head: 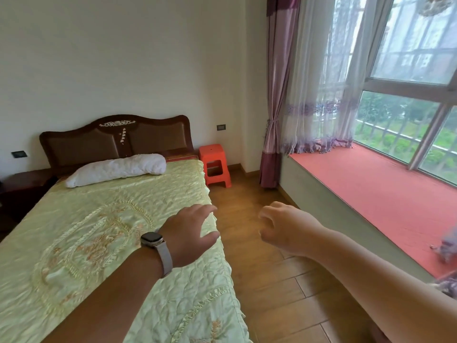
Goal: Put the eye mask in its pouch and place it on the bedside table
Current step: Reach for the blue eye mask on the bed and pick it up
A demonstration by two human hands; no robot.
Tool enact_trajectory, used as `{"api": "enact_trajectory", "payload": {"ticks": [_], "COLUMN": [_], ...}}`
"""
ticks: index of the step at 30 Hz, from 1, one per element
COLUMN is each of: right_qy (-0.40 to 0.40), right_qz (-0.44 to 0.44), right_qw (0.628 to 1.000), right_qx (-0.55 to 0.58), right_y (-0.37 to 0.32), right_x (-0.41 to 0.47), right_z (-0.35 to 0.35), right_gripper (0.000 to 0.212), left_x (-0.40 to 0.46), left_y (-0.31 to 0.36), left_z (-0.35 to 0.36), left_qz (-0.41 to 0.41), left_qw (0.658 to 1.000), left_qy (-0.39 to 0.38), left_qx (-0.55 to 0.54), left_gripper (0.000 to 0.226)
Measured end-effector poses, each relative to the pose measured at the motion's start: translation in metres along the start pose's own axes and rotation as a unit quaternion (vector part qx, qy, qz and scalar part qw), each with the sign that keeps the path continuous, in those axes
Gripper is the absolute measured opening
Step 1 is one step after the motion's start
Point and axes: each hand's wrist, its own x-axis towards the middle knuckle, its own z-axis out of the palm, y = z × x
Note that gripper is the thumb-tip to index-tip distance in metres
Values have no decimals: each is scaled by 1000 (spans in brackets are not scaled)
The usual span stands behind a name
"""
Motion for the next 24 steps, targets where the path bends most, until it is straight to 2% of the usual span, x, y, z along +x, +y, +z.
{"api": "enact_trajectory", "payload": {"ticks": [6,12,19,24], "right_qy": [-17,-23,-36,-67], "right_qz": [29,21,30,26], "right_qw": [999,999,999,997], "right_qx": [13,17,0,-19], "right_y": [56,89,150,186], "right_x": [-11,18,90,161], "right_z": [-2,2,23,32], "right_gripper": [42,42,42,42], "left_x": [38,94,189,257], "left_y": [29,41,26,1], "left_z": [29,59,106,127], "left_qz": [0,5,18,-6], "left_qw": [999,998,997,994], "left_qy": [-41,-57,-73,-83], "left_qx": [13,-6,-32,-64], "left_gripper": [49,48,45,49]}}
